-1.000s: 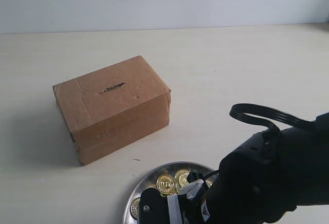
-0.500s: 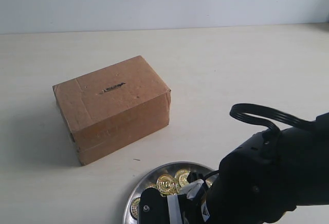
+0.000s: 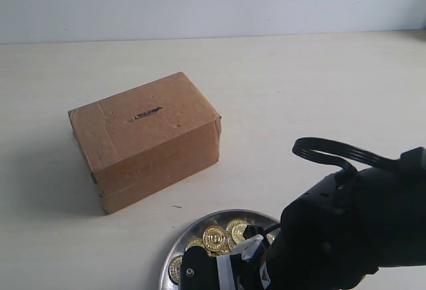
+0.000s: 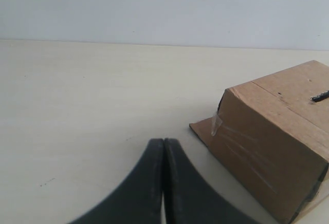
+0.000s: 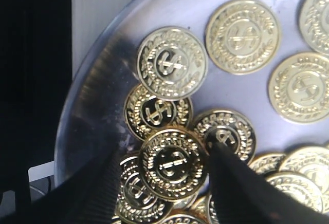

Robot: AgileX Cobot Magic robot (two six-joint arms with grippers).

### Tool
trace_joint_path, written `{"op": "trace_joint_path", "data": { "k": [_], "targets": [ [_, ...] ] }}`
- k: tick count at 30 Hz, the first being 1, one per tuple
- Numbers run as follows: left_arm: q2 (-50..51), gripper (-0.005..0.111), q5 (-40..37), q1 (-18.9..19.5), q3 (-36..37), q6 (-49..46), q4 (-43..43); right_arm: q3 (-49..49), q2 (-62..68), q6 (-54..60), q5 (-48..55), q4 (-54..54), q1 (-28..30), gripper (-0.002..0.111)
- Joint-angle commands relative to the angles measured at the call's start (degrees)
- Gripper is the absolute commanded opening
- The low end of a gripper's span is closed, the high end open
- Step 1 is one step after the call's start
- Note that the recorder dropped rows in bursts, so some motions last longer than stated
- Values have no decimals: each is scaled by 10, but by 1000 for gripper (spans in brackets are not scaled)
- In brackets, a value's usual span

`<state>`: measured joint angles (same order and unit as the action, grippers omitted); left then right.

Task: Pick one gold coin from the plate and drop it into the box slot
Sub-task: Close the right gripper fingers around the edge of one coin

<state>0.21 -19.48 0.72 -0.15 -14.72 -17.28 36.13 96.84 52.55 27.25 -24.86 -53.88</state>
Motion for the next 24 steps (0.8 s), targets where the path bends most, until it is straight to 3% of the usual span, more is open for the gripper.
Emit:
{"op": "trace_joint_path", "data": {
  "k": [1, 24],
  "targets": [
    [-2, 0, 4, -1, 1, 0, 1, 3, 0, -2, 0, -3, -1, 51],
    [-2, 0, 4, -1, 1, 0, 1, 3, 17, -2, -20, -14, -1, 51]
  ]
}}
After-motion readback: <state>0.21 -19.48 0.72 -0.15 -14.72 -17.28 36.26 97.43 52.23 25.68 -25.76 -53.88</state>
